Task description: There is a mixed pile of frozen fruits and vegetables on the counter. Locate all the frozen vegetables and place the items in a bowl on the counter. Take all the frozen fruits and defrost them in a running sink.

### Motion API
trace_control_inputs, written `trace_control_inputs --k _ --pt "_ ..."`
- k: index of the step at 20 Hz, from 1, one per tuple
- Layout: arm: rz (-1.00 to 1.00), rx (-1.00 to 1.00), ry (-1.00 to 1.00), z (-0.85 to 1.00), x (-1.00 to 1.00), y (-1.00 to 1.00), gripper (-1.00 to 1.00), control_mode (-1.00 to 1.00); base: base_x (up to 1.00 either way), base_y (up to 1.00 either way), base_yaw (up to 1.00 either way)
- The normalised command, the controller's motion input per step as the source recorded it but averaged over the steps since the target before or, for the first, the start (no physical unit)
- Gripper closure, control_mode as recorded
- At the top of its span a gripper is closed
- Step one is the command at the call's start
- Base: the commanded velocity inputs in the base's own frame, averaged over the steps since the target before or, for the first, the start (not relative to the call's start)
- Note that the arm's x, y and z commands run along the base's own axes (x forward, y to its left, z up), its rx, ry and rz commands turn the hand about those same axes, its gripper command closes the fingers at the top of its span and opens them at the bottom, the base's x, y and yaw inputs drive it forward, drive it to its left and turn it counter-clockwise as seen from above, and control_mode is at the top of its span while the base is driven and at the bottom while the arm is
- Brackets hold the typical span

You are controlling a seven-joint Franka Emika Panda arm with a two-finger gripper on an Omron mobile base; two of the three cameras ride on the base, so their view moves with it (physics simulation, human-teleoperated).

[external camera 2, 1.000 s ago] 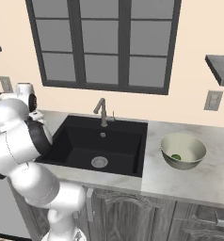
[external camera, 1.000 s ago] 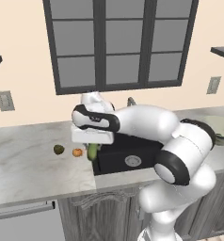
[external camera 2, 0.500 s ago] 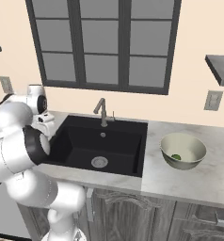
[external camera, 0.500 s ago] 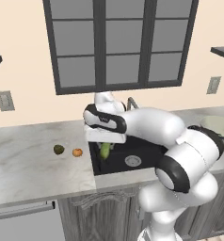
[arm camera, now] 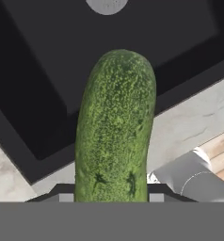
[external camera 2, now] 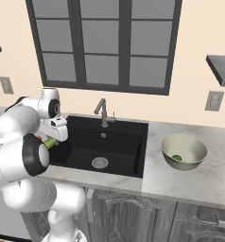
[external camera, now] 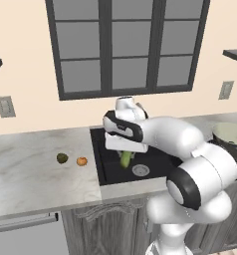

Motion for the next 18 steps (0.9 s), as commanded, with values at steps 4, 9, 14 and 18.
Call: trace_control_inputs --k 4,9,14,18 --pt "-0.07 -0.02 0.03 -0.02 0.01 -0.52 1.0 -1.0 0.0 0.0 0.0" --pt "-0.08 -0.02 0.03 -0.02 0.0 -0.52 1.0 -1.0 0.0 0.0 0.0" --pt "-0.08 -0.02 0.03 -0.02 0.0 -0.52 1.0 -1.0 0.0 0.0 0.0" --pt "-0.08 -0.03 0.03 -0.02 0.0 -0.51 1.0 -1.0 0.0 0.0 0.0"
